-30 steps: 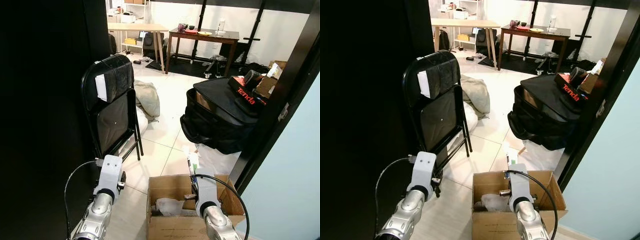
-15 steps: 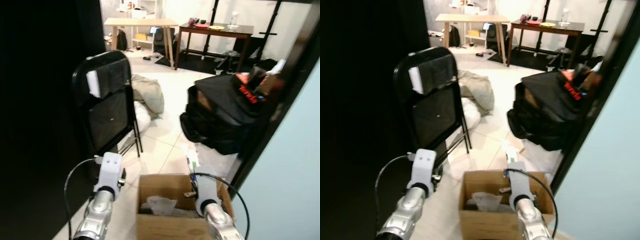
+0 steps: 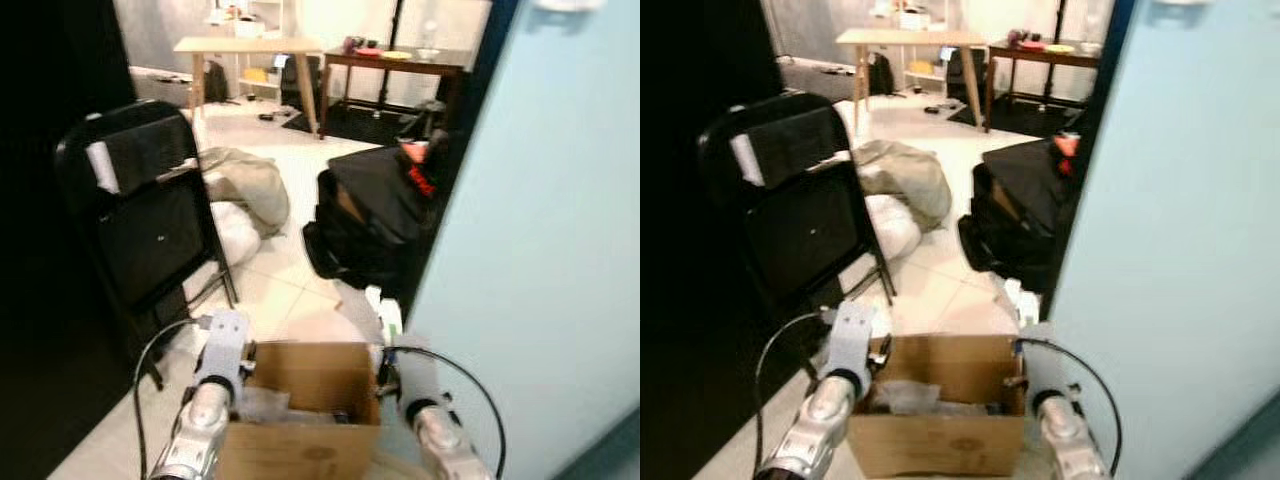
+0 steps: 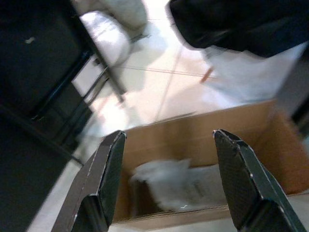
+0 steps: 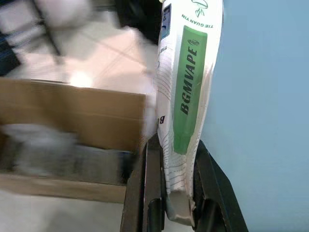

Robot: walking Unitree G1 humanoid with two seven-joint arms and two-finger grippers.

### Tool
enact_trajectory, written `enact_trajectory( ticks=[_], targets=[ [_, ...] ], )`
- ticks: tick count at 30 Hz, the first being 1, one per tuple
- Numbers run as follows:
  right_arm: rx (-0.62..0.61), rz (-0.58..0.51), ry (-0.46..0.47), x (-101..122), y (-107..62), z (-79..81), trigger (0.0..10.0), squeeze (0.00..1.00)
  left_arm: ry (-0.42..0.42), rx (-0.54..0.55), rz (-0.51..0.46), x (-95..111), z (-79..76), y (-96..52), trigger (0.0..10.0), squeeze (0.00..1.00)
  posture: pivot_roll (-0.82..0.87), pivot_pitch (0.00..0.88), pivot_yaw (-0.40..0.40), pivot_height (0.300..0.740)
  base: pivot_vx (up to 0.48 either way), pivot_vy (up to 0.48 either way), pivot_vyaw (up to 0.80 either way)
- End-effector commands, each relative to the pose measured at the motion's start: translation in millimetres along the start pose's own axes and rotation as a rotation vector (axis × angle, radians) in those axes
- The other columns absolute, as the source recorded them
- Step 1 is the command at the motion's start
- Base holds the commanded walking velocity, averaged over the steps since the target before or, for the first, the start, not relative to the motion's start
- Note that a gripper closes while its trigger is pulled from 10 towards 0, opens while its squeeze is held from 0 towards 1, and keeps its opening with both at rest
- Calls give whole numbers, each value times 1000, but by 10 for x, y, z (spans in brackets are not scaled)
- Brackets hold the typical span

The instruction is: Clean up the room

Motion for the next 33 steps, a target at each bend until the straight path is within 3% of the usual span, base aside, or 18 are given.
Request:
enact_trajectory(
  ticks=[1, 16, 25, 33],
  targets=[
    [6, 0, 11, 12, 2, 38, 10000, 0, -5, 5, 25, -74, 32, -22, 10000, 0, -62, 43, -70, 740, 0, 480, 0],
    [13, 3, 21, 9, 10, 73, 10000, 0, 19, 28, 8, -54, 95, -18, 10000, 0, -52, 41, -65, 740, 0, 64, 0],
    [90, 62, 37, -66, 12, 169, 10000, 0, 5, 43, 17, -45, 116, -20, 10000, 0, -45, 35, -64, 740, 0, 0, 0],
    [143, 149, -51, -188, 12, 181, 10000, 0, 8, 33, 40, -152, 80, -90, 10000, 0, -46, 32, -58, 740, 0, 0, 0]
  ],
)
Point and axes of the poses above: a point about 5 cm out from each wrist's last joint towards the gripper, its own y axis pointing out of the wrist towards the gripper, its own x axis along the axis of the wrist's last joint, z = x × y, the point moved 3 cm from there along y, pointing out of the wrist towards the gripper, and after that the axes turned 8 degrees about y, right-handed, at the moved point
